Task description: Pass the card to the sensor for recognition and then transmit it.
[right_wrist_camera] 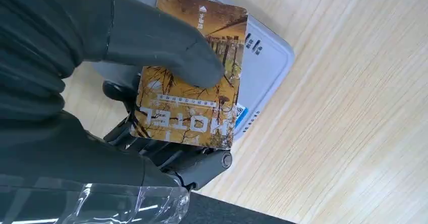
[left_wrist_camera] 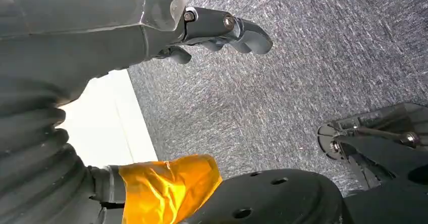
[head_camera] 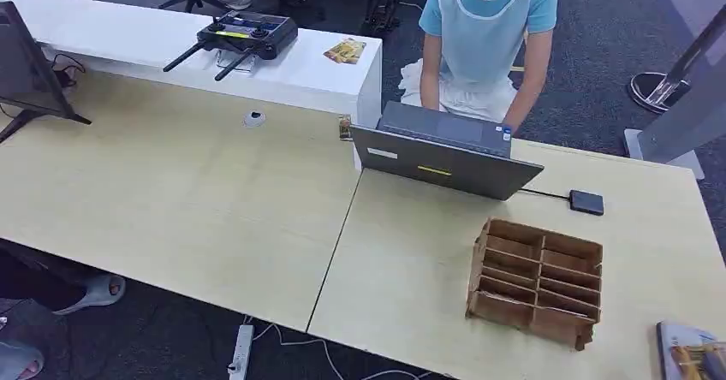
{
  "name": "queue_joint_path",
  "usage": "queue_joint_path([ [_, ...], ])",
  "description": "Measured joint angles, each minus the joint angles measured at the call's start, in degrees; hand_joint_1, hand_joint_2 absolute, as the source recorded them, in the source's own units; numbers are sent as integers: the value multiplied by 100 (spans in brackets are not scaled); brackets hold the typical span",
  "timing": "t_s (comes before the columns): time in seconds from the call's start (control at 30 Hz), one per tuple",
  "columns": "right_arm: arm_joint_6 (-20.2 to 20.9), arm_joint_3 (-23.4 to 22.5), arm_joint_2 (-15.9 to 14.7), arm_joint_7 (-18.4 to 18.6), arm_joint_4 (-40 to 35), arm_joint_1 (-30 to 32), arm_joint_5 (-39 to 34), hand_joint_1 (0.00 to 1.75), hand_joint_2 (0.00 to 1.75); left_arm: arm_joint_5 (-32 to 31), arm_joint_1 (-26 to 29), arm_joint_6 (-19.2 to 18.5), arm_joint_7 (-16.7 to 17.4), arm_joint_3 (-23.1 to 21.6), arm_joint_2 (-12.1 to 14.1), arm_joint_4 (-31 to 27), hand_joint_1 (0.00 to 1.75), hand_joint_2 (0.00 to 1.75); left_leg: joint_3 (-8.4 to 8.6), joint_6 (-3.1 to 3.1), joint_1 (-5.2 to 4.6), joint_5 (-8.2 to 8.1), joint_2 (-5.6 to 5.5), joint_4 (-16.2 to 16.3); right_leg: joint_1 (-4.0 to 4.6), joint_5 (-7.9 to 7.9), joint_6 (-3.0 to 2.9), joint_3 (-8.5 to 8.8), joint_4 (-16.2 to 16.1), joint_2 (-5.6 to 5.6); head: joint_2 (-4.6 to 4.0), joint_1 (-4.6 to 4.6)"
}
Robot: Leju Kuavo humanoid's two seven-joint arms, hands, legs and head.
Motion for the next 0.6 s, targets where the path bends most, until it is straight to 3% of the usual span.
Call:
queue_joint_path([
  [0.3,-2,-59,-2,-11,-7,-87,-2,175,175,-22,0,4,0,2,0,0,0,175,-1,0,0,0,0,0,0,0,0,0,0,0,0,0],
  [0.6,155,-146,-210,83,-267,-392,-144,175,175,-50,0,4,-13,11,2,0,0,175,-1,0,-1,0,3,0,-1,1,1,0,0,1,0,0],
])
